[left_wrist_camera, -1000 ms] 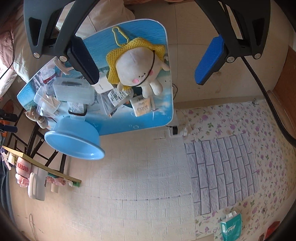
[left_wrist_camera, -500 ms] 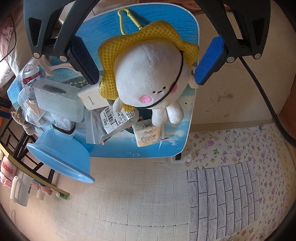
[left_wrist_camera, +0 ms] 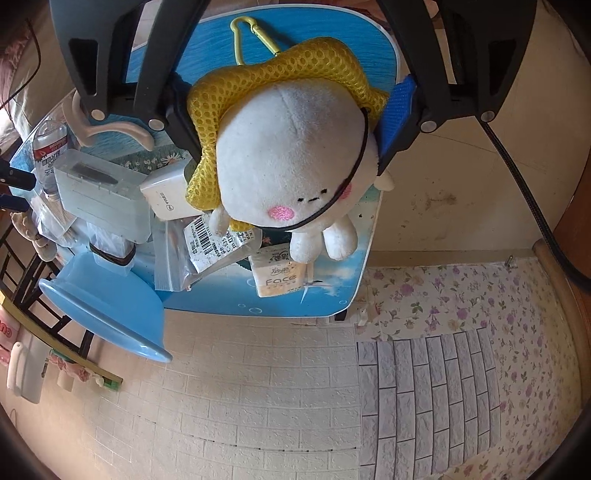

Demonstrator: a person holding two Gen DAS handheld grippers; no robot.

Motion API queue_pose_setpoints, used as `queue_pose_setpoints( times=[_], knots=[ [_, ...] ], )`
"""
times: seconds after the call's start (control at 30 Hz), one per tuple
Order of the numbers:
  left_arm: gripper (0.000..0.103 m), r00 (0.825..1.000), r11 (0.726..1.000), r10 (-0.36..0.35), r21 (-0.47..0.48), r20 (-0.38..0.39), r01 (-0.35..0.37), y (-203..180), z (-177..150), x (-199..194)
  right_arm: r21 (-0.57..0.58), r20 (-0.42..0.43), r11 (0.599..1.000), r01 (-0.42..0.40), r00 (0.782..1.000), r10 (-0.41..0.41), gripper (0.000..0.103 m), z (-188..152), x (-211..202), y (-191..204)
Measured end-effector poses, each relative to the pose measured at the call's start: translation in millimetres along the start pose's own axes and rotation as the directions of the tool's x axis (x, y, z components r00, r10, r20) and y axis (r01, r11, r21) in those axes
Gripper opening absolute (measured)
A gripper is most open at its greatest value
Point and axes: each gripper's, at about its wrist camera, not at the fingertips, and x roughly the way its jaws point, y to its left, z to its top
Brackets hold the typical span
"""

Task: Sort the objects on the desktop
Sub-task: 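Grasp the bunny plush with left tool while right tool grasps the clear toothpick box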

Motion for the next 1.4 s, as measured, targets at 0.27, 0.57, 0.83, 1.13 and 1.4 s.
queue_pose_setpoints(
  times=[0.27, 0.57, 0.83, 1.13, 1.4],
  knots=[
    [0.08, 0.998, 1.0, -0.019, -0.008, 0.059, 0.02, -13.6, 11.1, -30.4, -0.007, -0.011, 1.0, -0.03, 0.999, 0.03, 0.059, -4.2, 7.8, -0.4],
    [0.081, 0.99, 0.998, -0.054, 0.022, 0.133, 0.052, -36.8, 35.3, -58.7, -0.001, 0.1, 0.999, -0.055, 0.993, 0.055, 0.059, -0.4, -24.6, -8.2],
    [0.081, 0.975, 0.992, -0.126, 0.056, 0.182, 0.117, -66.7, 68.4, -69.3, 0.009, 0.229, 0.993, -0.114, 0.967, 0.109, 0.059, 15.0, -62.7, -17.3],
    [0.081, 0.97, 0.978, -0.176, 0.144, 0.17, 0.152, -113.5, 110.2, -54.9, 0.025, 0.337, 0.99, -0.142, 0.933, 0.126, 0.059, 44.2, -91.5, -39.9],
    [0.081, 0.965, 0.961, -0.229, 0.189, 0.127, 0.203, -163.6, 139.0, -17.1, 0.057, 0.352, 0.984, -0.171, 0.926, 0.14, 0.059, 79.4, -61.1, -64.7]
  ],
)
